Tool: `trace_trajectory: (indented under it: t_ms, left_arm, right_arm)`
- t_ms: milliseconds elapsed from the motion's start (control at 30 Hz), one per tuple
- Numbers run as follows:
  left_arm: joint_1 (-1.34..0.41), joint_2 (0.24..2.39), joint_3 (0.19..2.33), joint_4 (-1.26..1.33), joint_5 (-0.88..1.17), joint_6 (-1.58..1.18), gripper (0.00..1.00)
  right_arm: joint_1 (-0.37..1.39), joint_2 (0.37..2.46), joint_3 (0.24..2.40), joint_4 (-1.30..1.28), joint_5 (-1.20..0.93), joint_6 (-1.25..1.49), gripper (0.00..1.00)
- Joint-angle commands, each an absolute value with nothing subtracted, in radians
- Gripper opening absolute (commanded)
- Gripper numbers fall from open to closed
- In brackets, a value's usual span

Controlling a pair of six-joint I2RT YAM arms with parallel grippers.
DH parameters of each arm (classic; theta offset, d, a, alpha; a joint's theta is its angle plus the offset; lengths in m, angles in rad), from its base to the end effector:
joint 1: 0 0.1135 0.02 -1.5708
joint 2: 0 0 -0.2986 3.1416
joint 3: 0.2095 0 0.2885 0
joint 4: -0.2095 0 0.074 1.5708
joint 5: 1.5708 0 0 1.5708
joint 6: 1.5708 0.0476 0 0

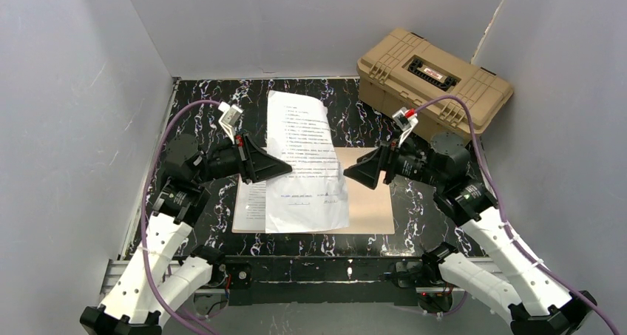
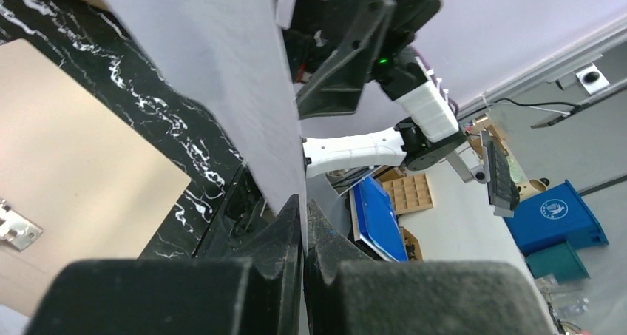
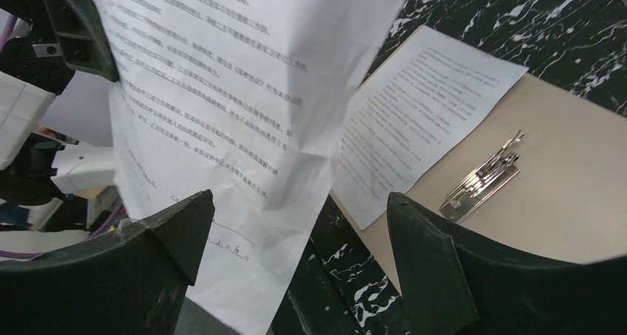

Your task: Put the files into the folder

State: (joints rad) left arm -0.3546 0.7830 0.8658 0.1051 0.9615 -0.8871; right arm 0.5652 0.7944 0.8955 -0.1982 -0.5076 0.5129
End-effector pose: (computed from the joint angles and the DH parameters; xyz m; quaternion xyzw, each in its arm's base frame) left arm 0.1591 -0.1005 0.4262 0.1949 0.6392 -0.6372 0.3840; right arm 0.1569 0.1269 0.4035 -0.1874 0.7122 0.4935 0.4627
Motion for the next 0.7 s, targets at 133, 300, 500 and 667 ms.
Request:
trace_trajectory:
  t_ms: [133, 300, 500, 667]
  left_arm:
    - [-0.350, 0.757, 0.929, 0.210, 1.012, -0.960, 0.00]
    - [-0.351, 0.747, 0.930, 0.280, 1.013, -1.022, 0.00]
    - [-0.351, 0.755, 0.921, 0.392, 1.007, -1.106, 0.00]
    - [-0.352, 0.775, 0.921, 0.523, 1.005, -1.198, 0.00]
  right_arm:
    - [0.569, 0.755, 0.732, 0.209, -0.609, 0.826, 0.97]
    - [0.571, 0.775, 0.658, 0.456, -0.640, 0.991, 0.97]
    - [0.588, 0.815, 0.634, 0.575, -0.617, 1.077, 0.97]
    - [0.630, 0.848, 0.614, 0.659, -0.569, 1.120, 0.98]
